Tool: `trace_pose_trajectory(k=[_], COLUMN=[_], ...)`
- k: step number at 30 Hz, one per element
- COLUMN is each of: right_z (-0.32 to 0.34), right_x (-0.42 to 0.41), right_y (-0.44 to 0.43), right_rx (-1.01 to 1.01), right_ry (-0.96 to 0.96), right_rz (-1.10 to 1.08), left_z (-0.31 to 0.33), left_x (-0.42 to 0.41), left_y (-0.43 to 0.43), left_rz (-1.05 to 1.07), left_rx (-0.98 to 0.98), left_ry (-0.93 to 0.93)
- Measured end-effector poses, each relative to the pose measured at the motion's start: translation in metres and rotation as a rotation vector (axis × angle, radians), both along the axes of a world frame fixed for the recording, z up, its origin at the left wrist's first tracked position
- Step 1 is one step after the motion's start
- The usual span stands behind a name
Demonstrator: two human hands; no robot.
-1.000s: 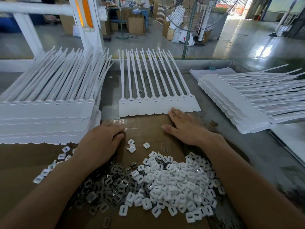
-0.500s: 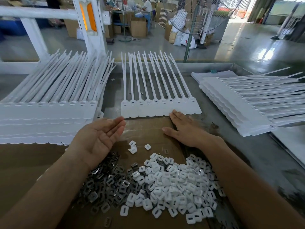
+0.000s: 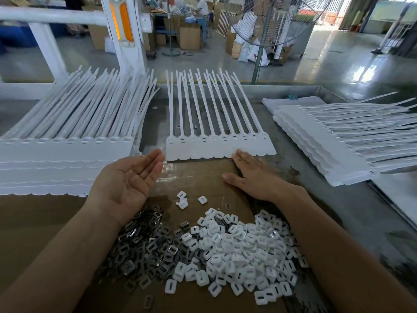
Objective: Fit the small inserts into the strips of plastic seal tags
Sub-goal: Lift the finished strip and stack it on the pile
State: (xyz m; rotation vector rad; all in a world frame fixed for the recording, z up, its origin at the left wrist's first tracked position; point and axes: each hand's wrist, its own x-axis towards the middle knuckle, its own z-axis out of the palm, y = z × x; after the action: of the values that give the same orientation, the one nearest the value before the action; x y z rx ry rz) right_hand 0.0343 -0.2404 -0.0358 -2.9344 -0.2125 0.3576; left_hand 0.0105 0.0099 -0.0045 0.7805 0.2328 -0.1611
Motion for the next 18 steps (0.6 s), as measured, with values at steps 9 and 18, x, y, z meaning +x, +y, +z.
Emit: trace_pose_trajectory(k=[9,18], right_z=[-0.001,-0.003], right_x=[0.001,0.002], right_y=[-0.001,-0.002], right_rx=[-0.005,0.021], right_ry=[-0.002,-0.016], right_rz=[-0.001,0.003], left_z=[-0.002,0.005], left_x=[0.012,0.028], left_y=[0.010,0.038], left_rz=[0.162,0.317], left_rx=[0.086,-0.113], left_ry=[-0.090,0.029])
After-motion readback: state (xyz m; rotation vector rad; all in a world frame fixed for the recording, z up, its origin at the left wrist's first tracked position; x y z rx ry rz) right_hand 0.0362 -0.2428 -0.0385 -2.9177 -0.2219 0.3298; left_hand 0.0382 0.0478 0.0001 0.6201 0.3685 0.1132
